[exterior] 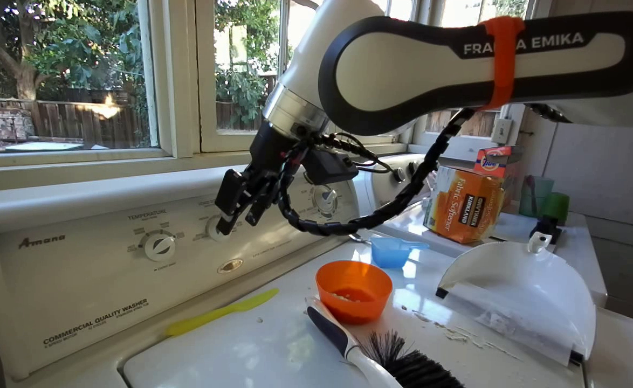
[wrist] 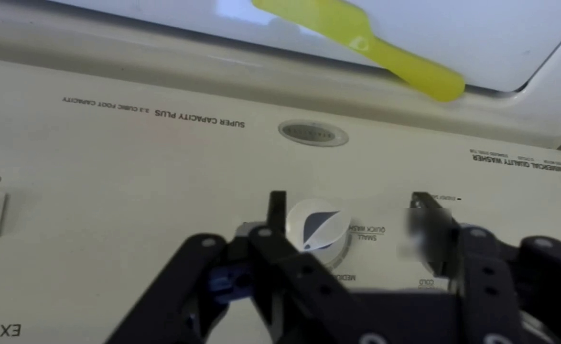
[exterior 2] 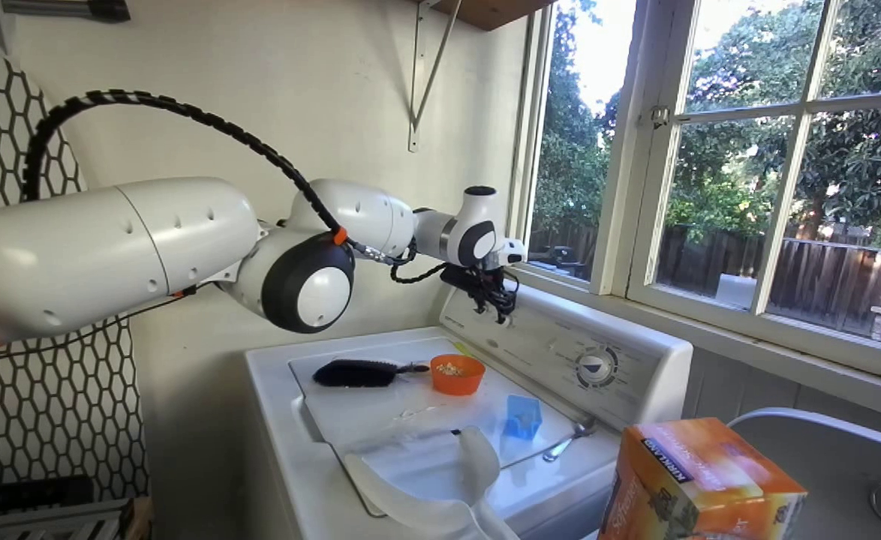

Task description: Turn the second knob on the washing machine on the left to the left.

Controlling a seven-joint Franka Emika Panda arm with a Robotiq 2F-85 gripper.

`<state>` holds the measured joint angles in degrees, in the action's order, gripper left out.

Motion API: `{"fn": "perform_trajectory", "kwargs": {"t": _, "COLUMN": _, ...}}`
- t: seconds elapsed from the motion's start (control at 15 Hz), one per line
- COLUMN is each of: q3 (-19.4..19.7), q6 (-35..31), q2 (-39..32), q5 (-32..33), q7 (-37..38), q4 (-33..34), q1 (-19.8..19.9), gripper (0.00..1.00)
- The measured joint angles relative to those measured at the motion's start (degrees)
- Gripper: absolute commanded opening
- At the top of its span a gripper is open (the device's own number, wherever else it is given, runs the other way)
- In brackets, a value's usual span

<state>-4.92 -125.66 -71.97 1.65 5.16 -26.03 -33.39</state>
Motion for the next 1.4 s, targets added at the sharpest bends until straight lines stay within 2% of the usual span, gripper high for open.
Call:
{"fn": "perform_trajectory", "kwargs": {"t": 0.27, "q3": 0.0, "q6": -0.46, "q2": -0.35, "q5": 0.0, "q7": -0.06, "q4": 0.0, "q1": 0.0, "gripper": 1.0}}
{"fn": "perform_trajectory", "kwargs": {"t": 0.33, "q3": -0.01, "q6": -0.66, "q2": -0.42, "q5": 0.0, "q7": -0.12, "q4": 0.0, "q1": 0.0, "gripper": 0.96}}
{"fn": "perform_trajectory", "kwargs": {"t": 0.4, "q3": -0.02, "q6": -0.93, "q2": -0.49, "q5": 0.0, "q7": -0.23, "q4": 0.0, "q1": 0.0, "gripper": 0.88}}
{"fn": "perform_trajectory", "kwargs": {"t": 0.47, "q3": -0.08, "q6": -1.2, "q2": -0.56, "q5": -0.04, "q7": -0.42, "q4": 0.0, "q1": 0.03, "gripper": 0.73}}
{"fn": "perform_trajectory", "kwargs": {"t": 0.6, "q3": -0.33, "q6": -1.44, "q2": -0.67, "q5": -0.08, "q7": -0.91, "q4": 0.0, "q1": 0.14, "gripper": 0.56}}
{"fn": "perform_trajectory", "kwargs": {"t": 1.0, "q3": -0.85, "q6": -1.52, "q2": -0.95, "q5": -0.16, "q7": -1.86, "q4": 0.0, "q1": 0.39, "gripper": 0.11}}
{"fn": "perform_trajectory", "kwargs": {"t": 1.07, "q3": -0.86, "q6": -1.52, "q2": -1.01, "q5": -0.16, "q7": -1.91, "q4": 0.0, "q1": 0.4, "gripper": 0.07}}
{"fn": "perform_trajectory", "kwargs": {"t": 1.13, "q3": -0.88, "q6": -1.53, "q2": -1.06, "q5": -0.16, "q7": -1.95, "q4": 0.0, "q1": 0.41, "gripper": 0.17}}
{"fn": "perform_trajectory", "kwargs": {"t": 1.2, "q3": -0.89, "q6": -1.53, "q2": -1.09, "q5": -0.16, "q7": -1.96, "q4": 0.0, "q1": 0.43, "gripper": 0.37}}
{"fn": "perform_trajectory", "kwargs": {"t": 1.27, "q3": -0.9, "q6": -1.57, "q2": -1.1, "q5": -0.16, "q7": -1.97, "q4": 0.0, "q1": 0.45, "gripper": 0.32}}
{"fn": "perform_trajectory", "kwargs": {"t": 1.33, "q3": -0.93, "q6": -1.71, "q2": -1.1, "q5": -0.16, "q7": -1.97, "q4": 0.0, "q1": 0.48, "gripper": 0.33}}
{"fn": "perform_trajectory", "kwargs": {"t": 1.4, "q3": -0.96, "q6": -2.04, "q2": -1.1, "q5": -0.16, "q7": -1.97, "q4": 0.01, "q1": 0.52, "gripper": 0.38}}
